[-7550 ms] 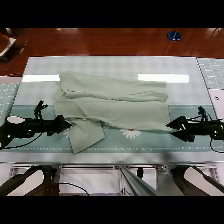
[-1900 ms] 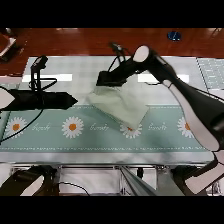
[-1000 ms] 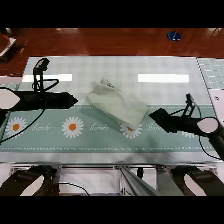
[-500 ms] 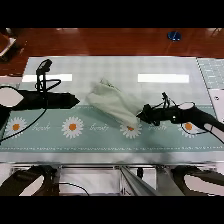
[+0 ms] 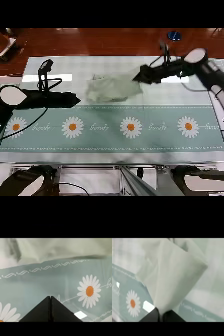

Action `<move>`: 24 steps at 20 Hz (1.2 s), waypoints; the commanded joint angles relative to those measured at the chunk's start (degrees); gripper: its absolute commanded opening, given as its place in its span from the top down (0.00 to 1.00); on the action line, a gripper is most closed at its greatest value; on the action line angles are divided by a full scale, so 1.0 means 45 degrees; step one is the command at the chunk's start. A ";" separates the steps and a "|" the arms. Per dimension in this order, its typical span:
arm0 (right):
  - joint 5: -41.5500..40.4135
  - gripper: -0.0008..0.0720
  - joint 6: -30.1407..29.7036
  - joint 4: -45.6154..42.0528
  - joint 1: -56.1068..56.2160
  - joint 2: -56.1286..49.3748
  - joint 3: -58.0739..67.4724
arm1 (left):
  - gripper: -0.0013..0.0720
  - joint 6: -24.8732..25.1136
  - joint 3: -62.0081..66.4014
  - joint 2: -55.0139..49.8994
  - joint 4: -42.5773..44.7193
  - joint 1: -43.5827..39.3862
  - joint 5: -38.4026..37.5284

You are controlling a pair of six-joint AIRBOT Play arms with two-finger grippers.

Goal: Fold the shirts.

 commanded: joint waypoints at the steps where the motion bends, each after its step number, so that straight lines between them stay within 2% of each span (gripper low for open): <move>1: 0.1447 0.93 0.1982 -0.2905 -0.0301 -0.0058 0.4090 | 0.96 0.0005 -0.0005 -0.0180 -0.0005 0.0005 0.0063; 6: 0.3653 0.93 0.2783 -0.3332 -0.2346 0.0165 0.6800 | 0.96 0.0058 -0.0005 -0.0180 0.0015 0.0005 -0.0029; 9: 0.4677 0.93 0.3215 -0.3342 -0.4085 0.0758 0.6965 | 0.96 0.0058 -0.0005 -0.0180 0.0015 0.0005 -0.0024; 13: 0.6926 0.93 0.3939 -0.3444 -0.6868 0.1574 0.6965 | 0.96 0.0058 -0.0005 -0.0180 0.0010 0.0005 -0.0019; 17: 0.8947 0.93 0.4197 -0.5119 -0.9141 0.2482 0.6907 | 0.96 0.0160 -0.0005 -0.0180 0.0005 0.0005 0.0044; 21: 0.8942 0.93 0.4265 -0.5241 -1.1103 0.4561 0.4250 | 0.96 0.0447 -0.0005 -0.0180 0.0000 0.0005 0.0345; 24: 0.8937 0.93 0.3915 -0.6465 -1.2818 0.6271 0.1316 | 0.96 0.0495 -0.0005 -0.0180 0.0000 0.0005 0.0602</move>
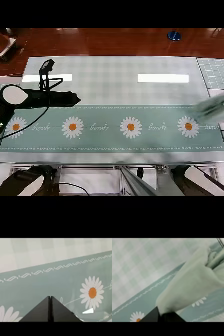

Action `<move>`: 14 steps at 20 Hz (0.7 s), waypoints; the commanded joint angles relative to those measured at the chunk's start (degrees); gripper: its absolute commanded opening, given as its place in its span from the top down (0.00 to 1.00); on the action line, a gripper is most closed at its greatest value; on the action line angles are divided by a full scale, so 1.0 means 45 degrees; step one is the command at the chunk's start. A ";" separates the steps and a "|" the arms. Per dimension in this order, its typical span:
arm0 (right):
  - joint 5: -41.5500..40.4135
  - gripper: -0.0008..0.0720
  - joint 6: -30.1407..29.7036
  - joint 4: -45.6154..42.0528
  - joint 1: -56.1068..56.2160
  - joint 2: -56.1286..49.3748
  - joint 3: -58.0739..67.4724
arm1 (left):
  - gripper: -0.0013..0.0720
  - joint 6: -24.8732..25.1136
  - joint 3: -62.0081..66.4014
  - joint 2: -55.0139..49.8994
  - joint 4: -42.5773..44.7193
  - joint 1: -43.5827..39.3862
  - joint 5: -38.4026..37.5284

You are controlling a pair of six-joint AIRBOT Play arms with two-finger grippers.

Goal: Fold the shirts.

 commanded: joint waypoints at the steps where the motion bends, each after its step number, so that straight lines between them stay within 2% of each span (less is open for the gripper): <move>1: 0.0257 0.93 -0.0452 -0.1540 -0.2263 0.1914 -0.3094 | 0.96 0.0102 -0.0005 -0.0005 0.0000 0.0005 0.0340; 3: 0.0257 0.93 -0.0874 -0.2516 -0.3662 0.2691 -0.4444 | 0.96 0.0097 -0.0005 -0.0005 -0.0005 0.0005 0.0427; 6: 0.0253 0.93 -0.0719 -0.4012 -0.5212 0.3701 -0.5935 | 0.96 0.0087 -0.0005 -0.0005 -0.0005 -0.0024 0.0423; 10: -0.0034 0.93 -0.0325 -0.8199 -0.5382 0.5357 -0.8068 | 0.96 0.0083 -0.0005 -0.0010 -0.0010 -0.0675 0.0423; 11: -0.0146 0.77 -0.0010 -0.8694 -0.5387 0.5663 -0.8655 | 0.96 0.0087 -0.0005 -0.0019 -0.0010 -0.0933 0.0423; 12: -0.0146 0.33 0.0117 -0.8825 -0.5387 0.5765 -0.9190 | 0.96 0.0083 -0.0005 -0.0073 -0.0010 -0.1214 0.0423; 13: -0.0170 0.12 0.0078 -0.8655 -0.5382 0.5722 -0.9491 | 0.96 0.0078 -0.0005 -0.0180 -0.0010 -0.1481 0.0427; 14: -0.0321 0.13 0.0049 -0.8310 -0.5382 0.5571 -0.9515 | 0.96 0.0083 0.0000 -0.0301 -0.0010 -0.1656 0.0495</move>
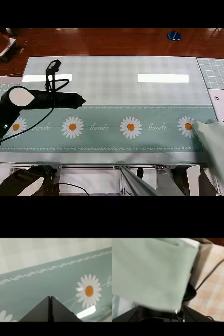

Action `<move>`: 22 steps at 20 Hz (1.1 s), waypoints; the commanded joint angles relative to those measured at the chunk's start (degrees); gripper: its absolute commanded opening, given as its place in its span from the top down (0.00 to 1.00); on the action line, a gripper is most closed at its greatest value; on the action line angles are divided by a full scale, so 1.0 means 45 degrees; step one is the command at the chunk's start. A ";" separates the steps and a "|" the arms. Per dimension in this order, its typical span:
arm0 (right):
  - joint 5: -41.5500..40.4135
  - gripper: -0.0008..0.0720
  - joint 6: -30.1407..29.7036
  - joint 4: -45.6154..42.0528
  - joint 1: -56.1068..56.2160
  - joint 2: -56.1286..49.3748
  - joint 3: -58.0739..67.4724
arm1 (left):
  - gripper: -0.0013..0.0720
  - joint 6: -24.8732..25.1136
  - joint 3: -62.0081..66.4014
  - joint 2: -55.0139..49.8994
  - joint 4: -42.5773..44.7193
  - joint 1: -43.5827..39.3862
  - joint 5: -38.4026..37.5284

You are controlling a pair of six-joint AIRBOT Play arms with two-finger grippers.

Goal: Fold the shirts.

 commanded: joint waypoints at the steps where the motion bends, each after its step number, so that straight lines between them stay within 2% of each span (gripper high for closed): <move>1: -0.0534 0.13 0.0102 -0.0325 -0.0126 0.0126 -0.0889 | 0.96 0.0010 0.0039 -0.0325 0.0024 -0.0631 0.0223; 2: -0.0894 0.15 0.0015 0.0500 -0.0126 -0.0078 -0.0622 | 0.96 0.0010 0.0219 -0.0457 0.0151 -0.0476 0.0301; 3: -0.1365 0.23 0.0029 0.1797 -0.0126 -0.0374 -0.0180 | 0.96 0.0010 0.0646 -0.0597 0.0291 -0.0087 0.0267; 5: -0.2215 0.72 -0.0107 0.5537 -0.0097 -0.1409 0.1103 | 0.96 0.0087 0.2035 -0.0719 0.0296 0.1132 -0.0019; 6: -0.2773 0.93 -0.0816 0.8204 0.0355 -0.2016 0.1763 | 0.96 0.0102 0.2919 -0.0758 0.0262 0.1749 0.0015; 8: -0.5139 0.93 -0.1001 1.1045 0.3317 -0.2963 0.2676 | 0.96 0.0107 0.5197 -0.1248 -0.0758 0.2472 0.0432; 10: -0.8354 0.93 -0.1909 1.1171 0.7762 -0.3565 0.3036 | 0.96 0.0155 0.7567 -0.2147 -0.0942 0.2288 -0.0311; 12: -1.0074 0.93 -0.2705 0.9714 1.1861 -0.4167 0.3036 | 0.96 0.0160 0.8519 -0.2560 -0.0525 0.2025 -0.1885; 14: -0.9899 0.93 -0.2127 0.6028 1.4940 -0.5153 0.2992 | 0.96 0.0126 0.7810 -0.2555 0.1321 0.1617 -0.3031; 16: -0.8927 0.93 0.0044 0.2565 1.6509 -0.6382 0.2730 | 0.96 -0.0442 0.6018 -0.2555 0.3036 0.1375 -0.3138; 17: -0.8296 0.93 0.0908 0.1719 1.6631 -0.6970 0.2735 | 0.96 -0.0539 0.4823 -0.2560 0.3463 0.1384 -0.2953; 19: -0.7698 0.93 0.1064 0.1642 1.6451 -0.7592 0.2735 | 0.96 -0.0719 0.3220 -0.2589 0.3779 0.1613 -0.2725; 22: -0.7592 0.93 0.0899 0.1433 1.6436 -0.7451 0.2739 | 0.96 -0.0903 0.3220 -0.2565 0.3779 0.1739 -0.2555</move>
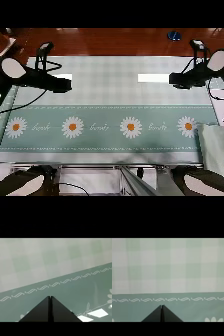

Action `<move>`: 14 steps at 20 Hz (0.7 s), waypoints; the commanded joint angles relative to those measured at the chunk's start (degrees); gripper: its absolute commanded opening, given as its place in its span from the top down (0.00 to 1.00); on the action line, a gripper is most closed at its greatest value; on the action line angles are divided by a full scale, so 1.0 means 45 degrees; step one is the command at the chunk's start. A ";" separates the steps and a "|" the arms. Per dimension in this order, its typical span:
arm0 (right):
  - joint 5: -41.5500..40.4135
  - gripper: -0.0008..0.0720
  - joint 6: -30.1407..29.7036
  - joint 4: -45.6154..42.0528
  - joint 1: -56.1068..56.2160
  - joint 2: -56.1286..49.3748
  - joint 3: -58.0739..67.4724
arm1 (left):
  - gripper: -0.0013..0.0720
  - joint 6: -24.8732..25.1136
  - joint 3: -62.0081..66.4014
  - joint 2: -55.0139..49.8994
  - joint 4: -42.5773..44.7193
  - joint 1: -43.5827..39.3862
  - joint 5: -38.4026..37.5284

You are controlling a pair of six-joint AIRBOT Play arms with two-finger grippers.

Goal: Fold the shirts.

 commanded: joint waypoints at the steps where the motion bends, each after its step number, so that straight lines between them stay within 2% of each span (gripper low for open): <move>1: 0.0583 0.93 0.0452 -0.1069 0.0452 -0.0272 0.0005 | 0.96 -0.0282 -0.0476 -0.0019 0.0597 0.0083 0.0005; 14: 0.0631 0.93 0.0442 -0.1137 0.0447 -0.0209 0.0005 | 0.96 -0.0277 -0.0398 -0.0063 0.0510 0.0068 0.0010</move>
